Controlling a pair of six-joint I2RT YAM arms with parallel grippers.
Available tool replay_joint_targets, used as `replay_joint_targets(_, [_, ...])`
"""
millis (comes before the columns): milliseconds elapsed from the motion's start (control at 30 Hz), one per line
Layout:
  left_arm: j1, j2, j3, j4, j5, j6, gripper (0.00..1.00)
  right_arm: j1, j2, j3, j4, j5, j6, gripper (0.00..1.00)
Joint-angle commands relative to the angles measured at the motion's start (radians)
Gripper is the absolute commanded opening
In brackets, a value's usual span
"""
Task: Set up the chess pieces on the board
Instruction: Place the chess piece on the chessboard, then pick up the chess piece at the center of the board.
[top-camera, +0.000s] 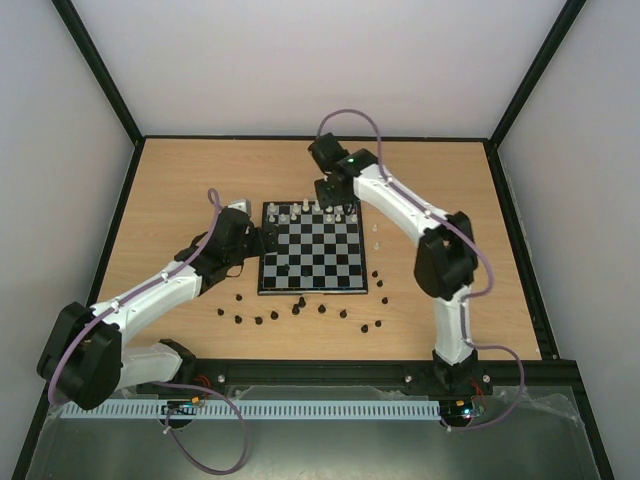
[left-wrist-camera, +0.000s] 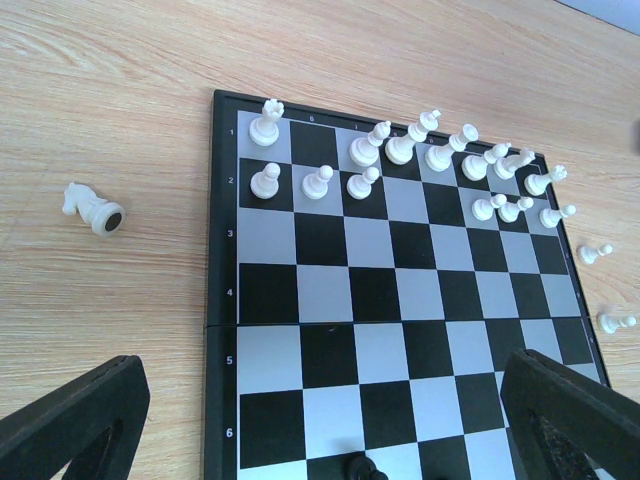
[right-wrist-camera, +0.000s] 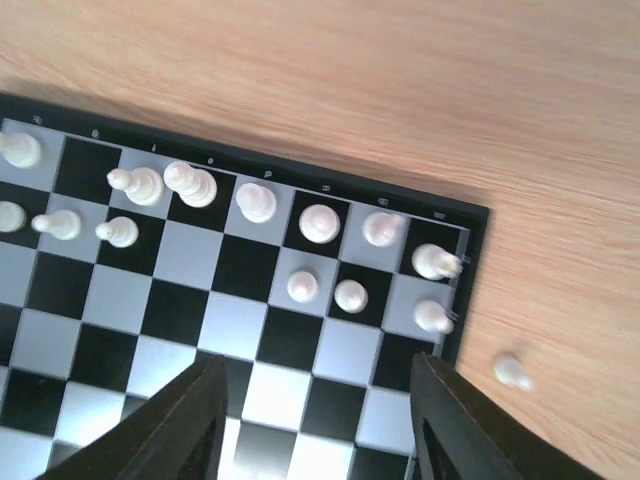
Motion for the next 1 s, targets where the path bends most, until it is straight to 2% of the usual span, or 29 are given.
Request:
replay_joint_targets(0, [0.008, -0.017, -0.015, 0.008, -0.006, -0.008, 1.00, -0.013, -0.173, -0.120, -0.010, 0.102, -0.014, 0.54])
replay_joint_targets(167, [0.008, -0.024, -0.018, 0.010, 0.004, -0.010, 0.99, -0.150, -0.227, -0.269, 0.017, 0.056, 0.004, 0.54])
replay_joint_targets(300, [0.008, -0.022, -0.020, 0.015, 0.017, -0.013, 1.00, -0.212, -0.240, -0.366, 0.049, 0.010, 0.009, 0.54])
replay_joint_targets(433, [0.008, -0.024, -0.021, 0.016, 0.021, -0.013, 0.99, -0.227, -0.204, -0.406, 0.071, -0.015, 0.010, 0.54])
replay_joint_targets(733, [0.008, -0.033, -0.025, 0.018, 0.023, -0.015, 1.00, -0.235, -0.126, -0.425, 0.111, -0.066, 0.009, 0.41])
replay_joint_targets(967, [0.008, -0.033, -0.025, 0.018, 0.021, -0.015, 0.99, -0.236, -0.079, -0.397, 0.107, -0.060, 0.011, 0.35])
